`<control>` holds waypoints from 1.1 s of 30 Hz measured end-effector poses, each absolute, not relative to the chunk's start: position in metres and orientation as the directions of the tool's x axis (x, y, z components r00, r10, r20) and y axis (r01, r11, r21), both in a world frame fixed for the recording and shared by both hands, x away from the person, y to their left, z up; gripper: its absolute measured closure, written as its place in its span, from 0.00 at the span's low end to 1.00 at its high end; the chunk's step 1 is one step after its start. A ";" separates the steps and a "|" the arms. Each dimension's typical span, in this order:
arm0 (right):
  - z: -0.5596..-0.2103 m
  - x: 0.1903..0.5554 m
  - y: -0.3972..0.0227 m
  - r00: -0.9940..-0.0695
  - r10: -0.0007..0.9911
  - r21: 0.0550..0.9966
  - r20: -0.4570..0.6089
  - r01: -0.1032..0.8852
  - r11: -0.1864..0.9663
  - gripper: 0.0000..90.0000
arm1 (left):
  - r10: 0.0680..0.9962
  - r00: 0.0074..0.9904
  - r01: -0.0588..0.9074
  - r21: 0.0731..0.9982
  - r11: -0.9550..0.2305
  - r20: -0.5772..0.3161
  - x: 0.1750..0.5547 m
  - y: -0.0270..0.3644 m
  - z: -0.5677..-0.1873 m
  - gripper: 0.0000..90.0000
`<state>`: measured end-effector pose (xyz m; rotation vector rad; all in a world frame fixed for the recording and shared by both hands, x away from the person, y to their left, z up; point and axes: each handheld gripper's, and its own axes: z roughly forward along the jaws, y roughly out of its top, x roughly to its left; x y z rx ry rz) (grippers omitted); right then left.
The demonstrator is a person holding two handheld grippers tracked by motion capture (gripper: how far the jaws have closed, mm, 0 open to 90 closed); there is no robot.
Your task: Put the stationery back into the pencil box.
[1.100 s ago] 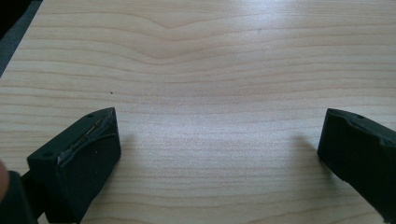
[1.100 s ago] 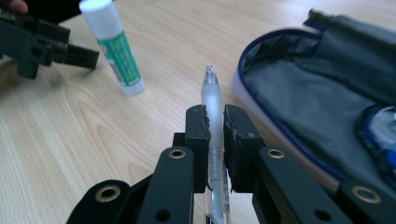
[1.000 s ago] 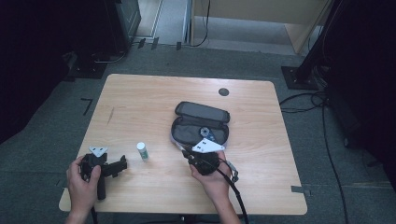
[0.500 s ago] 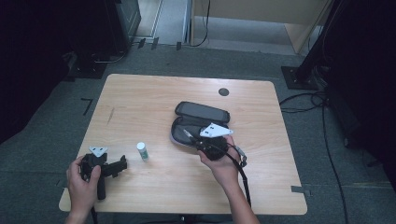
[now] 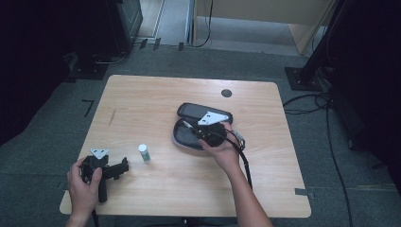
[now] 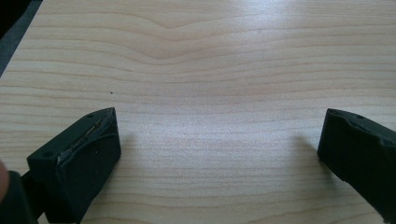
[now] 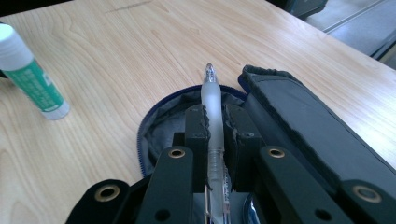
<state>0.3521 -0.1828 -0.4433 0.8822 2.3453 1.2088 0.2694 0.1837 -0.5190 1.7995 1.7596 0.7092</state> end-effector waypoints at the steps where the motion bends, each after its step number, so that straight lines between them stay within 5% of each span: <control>1: -0.445 0.355 -0.183 -0.742 0.670 0.818 -0.030 0.367 0.442 0.90 | 1.000 0.019 0.727 0.686 -0.020 0.010 0.269 0.184 -0.519 0.00; 33: -0.477 0.366 -0.172 -0.824 0.565 0.747 -0.045 0.347 0.566 0.88 | 1.000 0.019 0.727 0.686 -0.020 0.010 0.269 0.184 -0.519 0.00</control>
